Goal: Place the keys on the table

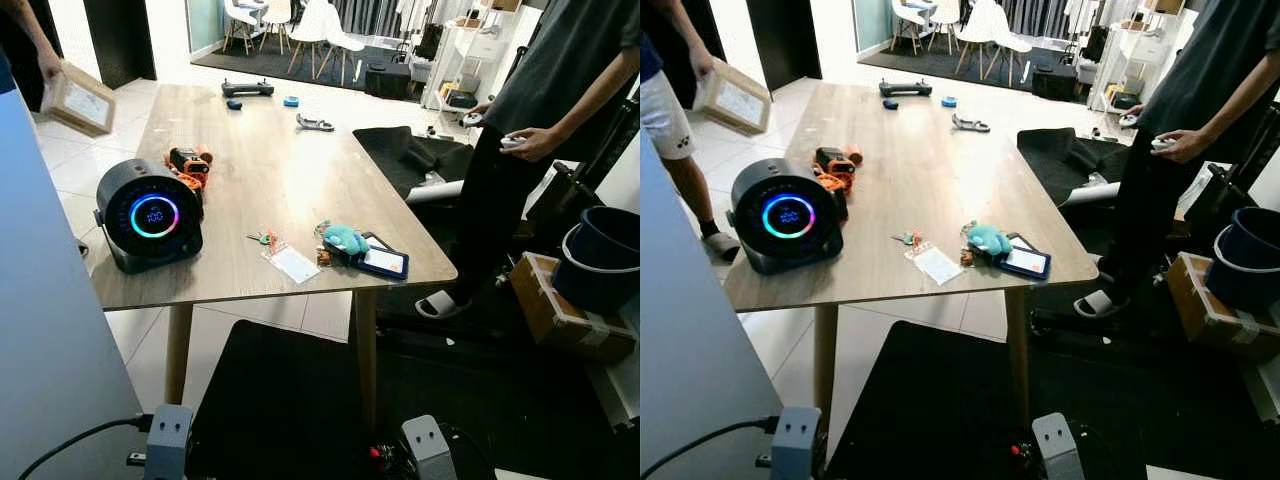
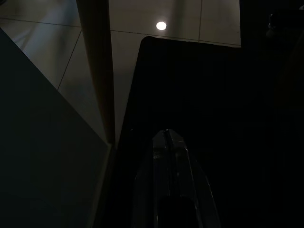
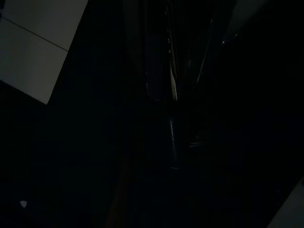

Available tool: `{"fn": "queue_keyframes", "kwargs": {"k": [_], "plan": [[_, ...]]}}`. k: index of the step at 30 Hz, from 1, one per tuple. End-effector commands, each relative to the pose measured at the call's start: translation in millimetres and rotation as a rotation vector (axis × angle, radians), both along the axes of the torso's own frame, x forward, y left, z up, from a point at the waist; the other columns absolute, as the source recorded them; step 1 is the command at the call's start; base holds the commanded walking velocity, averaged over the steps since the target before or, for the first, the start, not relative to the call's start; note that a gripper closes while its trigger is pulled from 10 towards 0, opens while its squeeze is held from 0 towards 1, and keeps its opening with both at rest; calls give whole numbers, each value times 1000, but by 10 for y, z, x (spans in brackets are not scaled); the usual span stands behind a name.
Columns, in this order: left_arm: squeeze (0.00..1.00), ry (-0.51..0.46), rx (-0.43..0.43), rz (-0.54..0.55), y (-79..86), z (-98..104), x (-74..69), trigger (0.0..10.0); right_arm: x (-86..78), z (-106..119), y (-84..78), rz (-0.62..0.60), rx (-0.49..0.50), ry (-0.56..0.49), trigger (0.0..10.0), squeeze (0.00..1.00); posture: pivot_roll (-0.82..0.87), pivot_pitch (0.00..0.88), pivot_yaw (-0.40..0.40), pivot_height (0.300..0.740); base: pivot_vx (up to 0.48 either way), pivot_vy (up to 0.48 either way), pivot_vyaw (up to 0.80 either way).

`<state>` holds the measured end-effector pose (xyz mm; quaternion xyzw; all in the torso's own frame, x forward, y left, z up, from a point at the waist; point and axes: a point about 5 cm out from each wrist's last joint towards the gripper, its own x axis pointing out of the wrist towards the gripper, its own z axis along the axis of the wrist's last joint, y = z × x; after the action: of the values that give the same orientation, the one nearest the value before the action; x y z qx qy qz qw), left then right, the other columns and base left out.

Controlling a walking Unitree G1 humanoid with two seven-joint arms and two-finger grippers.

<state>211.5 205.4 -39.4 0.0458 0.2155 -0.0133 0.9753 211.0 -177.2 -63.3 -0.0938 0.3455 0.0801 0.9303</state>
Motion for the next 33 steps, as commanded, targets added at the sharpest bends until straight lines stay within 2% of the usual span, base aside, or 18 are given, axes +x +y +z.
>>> {"fn": "queue_keyframes", "kwargs": {"k": [1,17,33], "plan": [[0,29,-7,-8,-55,-49,-40,10000,-29,-11,-26,-5,-9,0,10000,0,113,27,-71,740,0,0,0],[0,37,6,-9,-39,-69,-86,10000,-85,-43,-24,1,-21,16,10000,0,115,32,-73,740,0,0,0],[0,30,7,-18,-67,-61,-68,10000,-90,-45,-43,7,-31,19,10000,0,115,37,-75,740,0,0,0]]}}
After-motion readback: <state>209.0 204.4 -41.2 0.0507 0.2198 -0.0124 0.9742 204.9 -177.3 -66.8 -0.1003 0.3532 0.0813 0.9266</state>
